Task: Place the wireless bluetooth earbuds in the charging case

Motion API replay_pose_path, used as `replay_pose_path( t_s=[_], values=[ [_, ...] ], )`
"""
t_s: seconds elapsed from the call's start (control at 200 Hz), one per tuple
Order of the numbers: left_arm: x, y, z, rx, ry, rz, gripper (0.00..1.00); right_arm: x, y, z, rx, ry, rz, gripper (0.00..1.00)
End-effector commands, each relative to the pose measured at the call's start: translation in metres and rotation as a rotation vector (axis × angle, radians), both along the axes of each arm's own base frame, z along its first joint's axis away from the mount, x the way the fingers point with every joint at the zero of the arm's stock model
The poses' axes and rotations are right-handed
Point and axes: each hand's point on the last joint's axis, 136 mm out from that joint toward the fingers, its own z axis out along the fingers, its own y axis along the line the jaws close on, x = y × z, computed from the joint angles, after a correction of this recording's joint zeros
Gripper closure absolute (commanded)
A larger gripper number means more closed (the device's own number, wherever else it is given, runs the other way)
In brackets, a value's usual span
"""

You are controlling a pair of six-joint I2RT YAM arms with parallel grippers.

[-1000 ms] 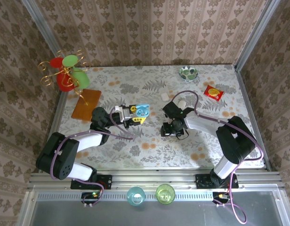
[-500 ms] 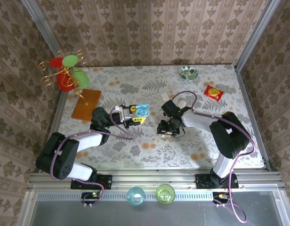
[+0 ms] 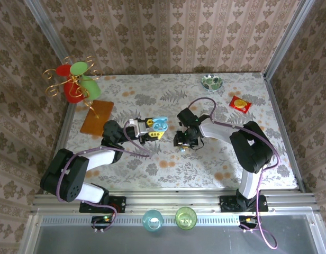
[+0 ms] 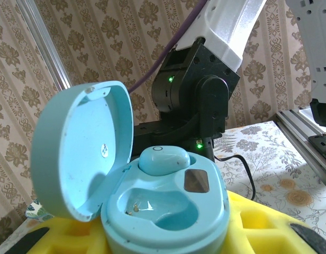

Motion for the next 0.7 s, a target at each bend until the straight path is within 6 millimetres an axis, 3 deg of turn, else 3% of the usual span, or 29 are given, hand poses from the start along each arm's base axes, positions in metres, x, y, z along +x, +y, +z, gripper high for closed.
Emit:
replay_pose_path(
  t_s=[0.0,0.21,0.695],
  values=[
    [0.0,0.004,0.011,-0.021,-0.048,0.008,0.73,-0.007,-0.015,0.0,-0.148,-0.03,0.082,0.59],
    [0.019,0.016,0.009,-0.024,-0.035,0.091,0.73,-0.006,-0.024,0.013,-0.29,-0.142,0.174,0.59],
    [0.049,0.048,0.014,-0.042,-0.022,0.249,0.73,-0.008,-0.015,0.035,-0.65,-0.31,0.363,0.63]
  ],
)
